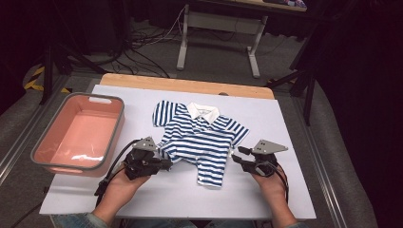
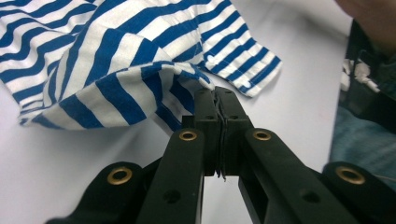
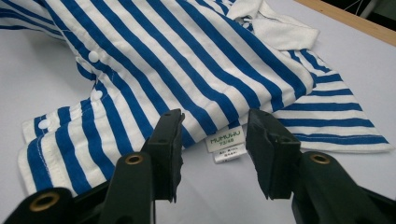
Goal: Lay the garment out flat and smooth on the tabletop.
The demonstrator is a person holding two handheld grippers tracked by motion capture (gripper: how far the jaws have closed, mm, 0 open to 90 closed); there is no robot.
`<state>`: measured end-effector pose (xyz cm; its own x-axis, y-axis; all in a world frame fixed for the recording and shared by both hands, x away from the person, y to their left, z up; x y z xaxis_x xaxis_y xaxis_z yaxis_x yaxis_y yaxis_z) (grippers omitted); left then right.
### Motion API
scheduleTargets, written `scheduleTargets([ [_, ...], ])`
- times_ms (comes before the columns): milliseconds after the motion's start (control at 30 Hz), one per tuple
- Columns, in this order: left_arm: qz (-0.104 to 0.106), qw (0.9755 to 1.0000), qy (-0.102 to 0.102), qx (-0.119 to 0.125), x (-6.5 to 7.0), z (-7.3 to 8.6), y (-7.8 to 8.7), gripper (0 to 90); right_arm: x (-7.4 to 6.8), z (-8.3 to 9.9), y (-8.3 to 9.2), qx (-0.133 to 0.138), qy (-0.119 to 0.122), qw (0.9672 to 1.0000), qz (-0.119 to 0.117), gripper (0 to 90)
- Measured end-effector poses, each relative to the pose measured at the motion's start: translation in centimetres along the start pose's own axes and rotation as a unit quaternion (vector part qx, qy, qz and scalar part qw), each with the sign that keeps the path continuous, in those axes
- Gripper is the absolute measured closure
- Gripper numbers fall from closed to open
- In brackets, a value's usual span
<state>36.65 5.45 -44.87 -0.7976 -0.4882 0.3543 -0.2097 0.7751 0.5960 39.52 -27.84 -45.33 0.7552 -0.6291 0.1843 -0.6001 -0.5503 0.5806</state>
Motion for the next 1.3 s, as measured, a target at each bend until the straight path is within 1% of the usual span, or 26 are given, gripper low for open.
scheduleTargets([
  [100, -0.003, 1.0000, 0.000, 0.002, 0.1, 0.3, 0.6, 88.7, 0.0, -0.2, -0.4, 0.000, 0.005, 1.0000, -0.003, 56.1],
  [133, -0.007, 0.9999, 0.003, 0.007, 0.1, 0.6, 1.3, 88.6, 0.0, -0.3, -0.5, 0.000, 0.007, 1.0000, -0.005, 56.1],
  [233, -0.013, 0.9998, 0.009, 0.011, -0.1, 0.9, 1.8, 88.6, 0.0, -0.5, -0.6, 0.001, 0.009, 0.9999, -0.007, 56.1],
  [300, -0.023, 0.9995, 0.018, 0.016, -0.5, 1.3, 2.5, 88.6, 0.0, -0.7, -0.8, 0.002, 0.012, 0.9999, -0.009, 56.1],
  [367, -0.037, 0.9985, 0.032, 0.027, -1.1, 1.8, 3.6, 88.6, 0.0, -0.8, -1.1, 0.002, 0.015, 0.9998, -0.012, 56.1],
  [433, -0.047, 0.9977, 0.037, 0.030, -1.4, 2.1, 4.1, 88.6, 0.0, -0.9, -1.3, 0.002, 0.016, 0.9998, -0.014, 56.1],
  [467, -0.047, 0.9977, 0.037, 0.030, -1.4, 2.1, 4.1, 88.6, 0.0, -0.9, -1.3, 0.002, 0.016, 0.9998, -0.014, 56.1],
  [500, -0.057, 0.9969, 0.044, 0.033, -1.7, 2.3, 4.5, 88.6, 0.0, -1.0, -1.4, 0.002, 0.017, 0.9998, -0.014, 56.1],
  [533, -0.072, 0.9956, 0.048, 0.035, -2.0, 2.5, 4.7, 88.6, 0.0, -1.1, -1.5, 0.002, 0.018, 0.9997, -0.015, 56.2],
  [600, -0.092, 0.9936, 0.055, 0.035, -2.6, 2.6, 4.7, 88.5, 0.0, -1.1, -1.6, 0.001, 0.019, 0.9997, -0.016, 56.2],
  [633, -0.107, 0.9920, 0.056, 0.036, -2.8, 2.6, 4.7, 88.3, -0.1, -1.1, -1.6, 0.000, 0.019, 0.9997, -0.017, 56.2],
  [667, -0.126, 0.9898, 0.055, 0.036, -3.1, 2.6, 4.6, 88.3, -0.1, -1.0, -1.7, -0.002, 0.020, 0.9997, -0.017, 56.2],
  [700, -0.126, 0.9898, 0.055, 0.036, -3.1, 2.6, 4.6, 88.3, -0.2, -1.0, -1.7, -0.003, 0.021, 0.9996, -0.017, 56.2],
  [733, -0.175, 0.9828, 0.048, 0.032, -3.6, 2.4, 4.3, 88.3, -0.2, -1.0, -1.7, -0.003, 0.021, 0.9996, -0.017, 56.2],
  [767, -0.175, 0.9828, 0.048, 0.032, -3.6, 2.4, 4.3, 88.3, -0.2, -1.0, -1.7, -0.003, 0.021, 0.9996, -0.017, 56.2],
  [800, -0.185, 0.9812, 0.046, 0.029, -3.8, 2.2, 3.9, 88.3, -0.2, -0.9, -1.7, -0.003, 0.019, 0.9997, -0.017, 56.2],
  [867, -0.193, 0.9793, 0.054, 0.032, -4.5, 2.0, 3.5, 88.4, -0.3, -0.7, -1.6, -0.010, 0.019, 0.9996, -0.017, 56.2],
  [900, -0.192, 0.9787, 0.064, 0.034, -5.1, 1.8, 3.2, 88.4, -0.3, -0.6, -1.6, -0.010, 0.019, 0.9996, -0.017, 56.2],
  [933, -0.192, 0.9787, 0.064, 0.034, -5.1, 1.8, 3.2, 88.4, -0.3, -0.6, -1.6, -0.010, 0.019, 0.9996, -0.017, 56.2],
  [967, -0.205, 0.9764, 0.057, 0.036, -5.3, 1.6, 3.1, 88.4, -0.3, -0.4, -1.5, -0.014, 0.014, 0.9997, -0.018, 56.0],
  [1033, -0.207, 0.9758, 0.058, 0.037, -5.4, 1.4, 3.1, 88.4, -0.2, -0.3, -1.4, -0.015, 0.012, 0.9997, -0.018, 56.0],
  [1100, -0.206, 0.9762, 0.055, 0.038, -5.3, 1.3, 2.9, 88.2, -0.2, 0.3, -1.4, -0.023, 0.004, 0.9995, -0.020, 55.9],
  [1200, -0.187, 0.9787, 0.065, 0.053, -5.4, 1.2, 3.1, 85.7, -0.3, 0.8, -1.5, -0.032, 0.001, 0.9992, -0.021, 55.6],
  [1233, -0.180, 0.9796, 0.069, 0.059, -5.3, 1.1, 3.3, 82.8, -0.3, 0.9, -1.5, -0.035, 0.000, 0.9991, -0.023, 55.6],
  [1267, -0.170, 0.9807, 0.073, 0.064, -5.1, 1.1, 3.4, 77.3, -0.3, 1.0, -1.6, -0.038, -0.001, 0.9990, -0.024, 55.6],
  [1300, -0.161, 0.9821, 0.071, 0.068, -5.1, 1.0, 3.6, 72.6, -0.3, 1.1, -1.7, -0.040, -0.002, 0.9989, -0.023, 55.7],
])
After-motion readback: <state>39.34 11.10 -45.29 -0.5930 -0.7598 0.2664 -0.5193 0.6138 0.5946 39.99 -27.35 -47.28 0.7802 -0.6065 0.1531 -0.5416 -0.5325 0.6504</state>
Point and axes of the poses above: each handheld gripper's, and its own axes: y roughly backward along the jaws, z roughly out of its underside, x roughly to its right, the point moved 5 cm from there along -y, roughly forward along the jaws, and after that the axes turned 6 degrees about y, right-handed, at the moved point
